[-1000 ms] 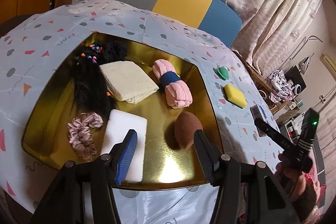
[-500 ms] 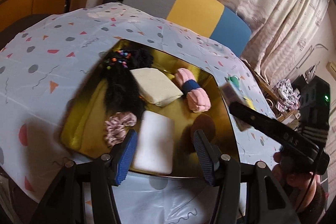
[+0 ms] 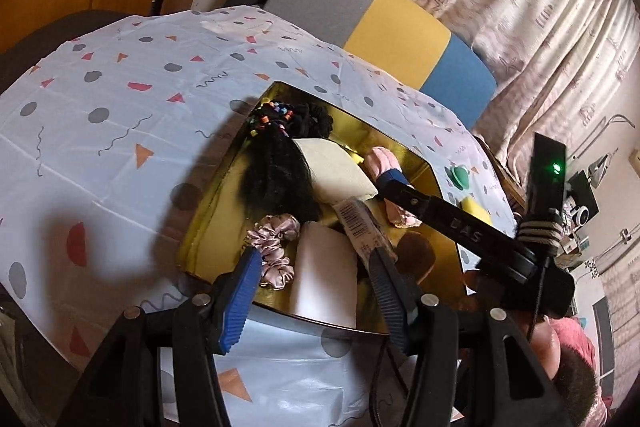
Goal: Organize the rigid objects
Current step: 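Lower the blue Tempo tissue pack into the gold tray and open the right tool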
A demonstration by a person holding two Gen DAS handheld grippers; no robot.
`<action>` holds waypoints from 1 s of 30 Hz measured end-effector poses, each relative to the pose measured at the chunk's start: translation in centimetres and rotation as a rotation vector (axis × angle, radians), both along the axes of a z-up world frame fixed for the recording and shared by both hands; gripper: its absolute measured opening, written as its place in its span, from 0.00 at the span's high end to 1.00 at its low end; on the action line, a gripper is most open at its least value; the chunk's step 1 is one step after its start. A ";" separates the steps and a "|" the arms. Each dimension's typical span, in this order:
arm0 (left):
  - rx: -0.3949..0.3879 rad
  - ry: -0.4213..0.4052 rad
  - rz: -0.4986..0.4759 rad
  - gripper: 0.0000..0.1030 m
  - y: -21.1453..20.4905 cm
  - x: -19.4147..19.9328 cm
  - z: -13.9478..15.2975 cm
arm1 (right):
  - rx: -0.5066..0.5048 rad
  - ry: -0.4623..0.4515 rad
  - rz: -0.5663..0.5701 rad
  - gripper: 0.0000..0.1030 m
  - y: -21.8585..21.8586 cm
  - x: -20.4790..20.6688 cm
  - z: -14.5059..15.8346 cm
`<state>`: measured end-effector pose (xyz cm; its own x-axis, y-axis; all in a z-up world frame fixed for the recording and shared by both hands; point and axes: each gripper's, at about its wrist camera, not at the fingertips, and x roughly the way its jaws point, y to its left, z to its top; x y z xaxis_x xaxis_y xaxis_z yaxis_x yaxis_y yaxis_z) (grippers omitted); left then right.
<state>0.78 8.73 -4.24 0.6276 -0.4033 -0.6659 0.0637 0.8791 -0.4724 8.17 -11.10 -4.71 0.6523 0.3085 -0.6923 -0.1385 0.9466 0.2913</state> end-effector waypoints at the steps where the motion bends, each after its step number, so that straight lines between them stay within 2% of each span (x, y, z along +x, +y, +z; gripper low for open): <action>1: -0.001 -0.001 0.002 0.45 0.1 0.0 0.0 | 0.003 -0.008 0.002 0.46 -0.2 -0.2 0.2; 6: -0.012 0.000 0.002 0.45 -0.3 0.0 -0.2 | -0.051 -0.043 0.016 0.35 -0.9 -1.8 1.5; 9: -0.007 -0.010 0.006 0.45 -0.6 -0.1 0.0 | -0.098 -0.028 0.078 0.34 0.2 -2.4 1.4; 14: -0.006 -0.014 0.023 0.45 -0.3 -0.3 0.3 | -0.266 0.016 0.150 0.33 3.0 -2.1 -0.5; 17: 0.002 -0.016 0.031 0.45 0.1 -0.5 0.5 | -0.358 0.006 0.126 0.34 3.1 -1.3 -1.5; 20: 0.003 -0.008 0.038 0.45 0.4 -0.5 0.4 | -0.390 0.017 0.069 0.34 2.0 -0.5 -1.9; 24: 0.002 -0.004 0.034 0.45 0.2 -0.5 0.2 | -0.264 0.039 0.056 0.34 0.1 -1.0 -1.1; 27: 0.002 -0.002 0.011 0.45 -0.4 -0.4 0.2 | -0.186 0.004 0.026 0.32 -1.6 -2.4 0.3; 30: 0.012 0.000 -0.028 0.45 -1.6 -0.3 0.2 | -0.151 -0.032 -0.020 0.28 -3.5 -3.6 1.3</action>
<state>0.46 7.15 -4.02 0.6162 -0.4131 -0.6706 0.0885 0.8824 -0.4622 4.53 -14.59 -3.46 0.6801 0.1891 -0.7083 -0.1259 0.9819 0.1413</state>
